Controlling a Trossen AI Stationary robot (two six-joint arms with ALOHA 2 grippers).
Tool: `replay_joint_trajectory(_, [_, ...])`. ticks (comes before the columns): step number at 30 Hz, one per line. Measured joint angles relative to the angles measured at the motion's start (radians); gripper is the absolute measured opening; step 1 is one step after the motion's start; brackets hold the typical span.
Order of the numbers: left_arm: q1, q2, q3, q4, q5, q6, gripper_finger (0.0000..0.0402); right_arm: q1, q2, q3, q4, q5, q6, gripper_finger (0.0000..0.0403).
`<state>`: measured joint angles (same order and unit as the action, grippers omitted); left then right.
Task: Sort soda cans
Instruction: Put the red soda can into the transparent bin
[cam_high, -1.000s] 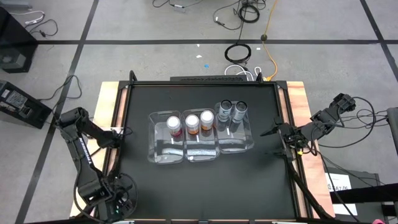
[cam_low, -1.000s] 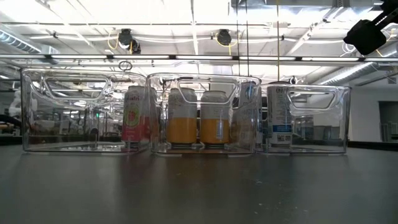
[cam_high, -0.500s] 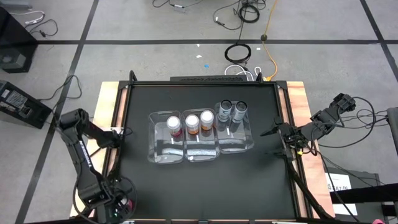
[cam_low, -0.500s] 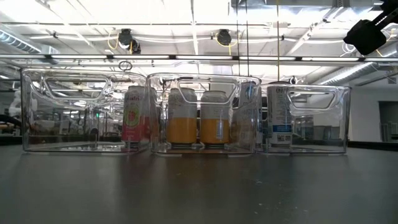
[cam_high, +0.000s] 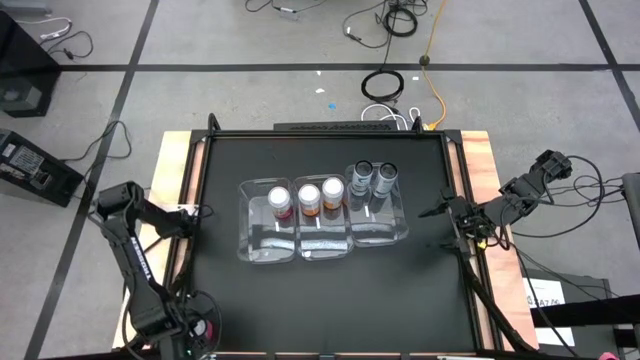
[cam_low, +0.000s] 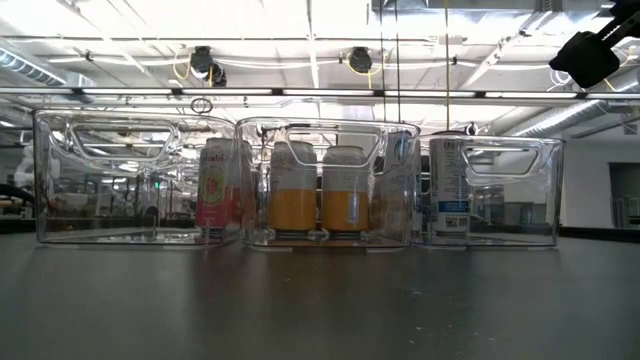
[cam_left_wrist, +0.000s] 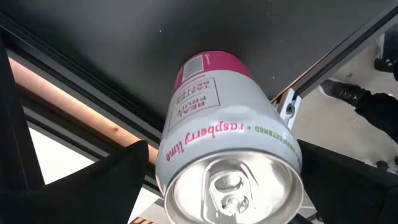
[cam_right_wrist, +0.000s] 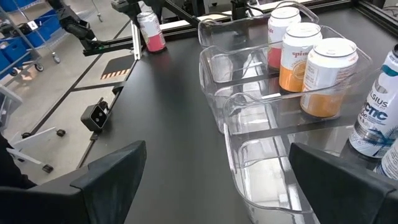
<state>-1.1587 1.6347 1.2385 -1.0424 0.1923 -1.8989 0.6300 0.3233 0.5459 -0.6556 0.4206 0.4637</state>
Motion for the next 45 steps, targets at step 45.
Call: replay_joint_trajectory(45, [0.203,-0.298,0.037,-0.177,-0.153,-0.004,0.0327,0.0,0.0,0.0,-0.022,0.002,0.012,0.0389])
